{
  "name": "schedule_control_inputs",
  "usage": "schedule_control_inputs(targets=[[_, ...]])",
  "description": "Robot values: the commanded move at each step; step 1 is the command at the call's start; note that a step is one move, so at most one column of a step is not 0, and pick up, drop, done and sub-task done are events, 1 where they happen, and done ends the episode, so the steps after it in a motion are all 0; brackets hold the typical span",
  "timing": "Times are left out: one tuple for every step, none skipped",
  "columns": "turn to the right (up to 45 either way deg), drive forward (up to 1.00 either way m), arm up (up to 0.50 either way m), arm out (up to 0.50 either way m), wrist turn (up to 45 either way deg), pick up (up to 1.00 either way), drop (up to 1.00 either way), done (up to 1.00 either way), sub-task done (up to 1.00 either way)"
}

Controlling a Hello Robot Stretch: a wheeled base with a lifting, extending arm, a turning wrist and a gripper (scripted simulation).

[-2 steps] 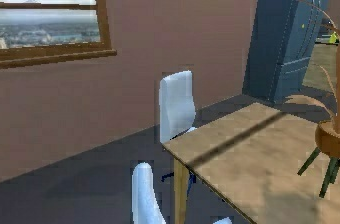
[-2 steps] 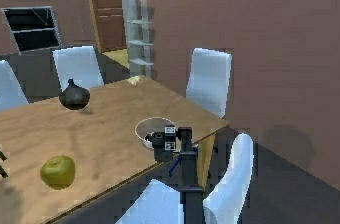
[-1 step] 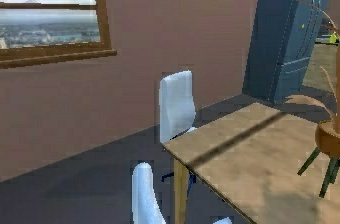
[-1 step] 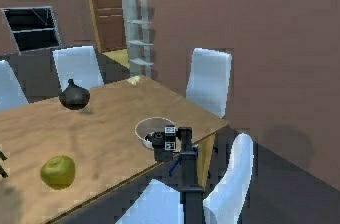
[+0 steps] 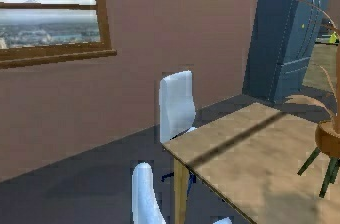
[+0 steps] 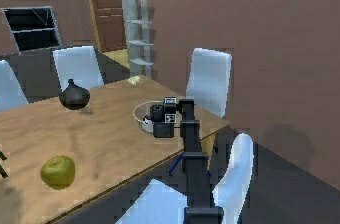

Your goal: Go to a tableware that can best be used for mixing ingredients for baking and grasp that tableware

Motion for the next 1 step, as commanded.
schedule_control_inputs(targets=[[0.0, 0.0, 0.0, 0.0, 0.0, 0.0, 0.0, 1.0, 0.0]])
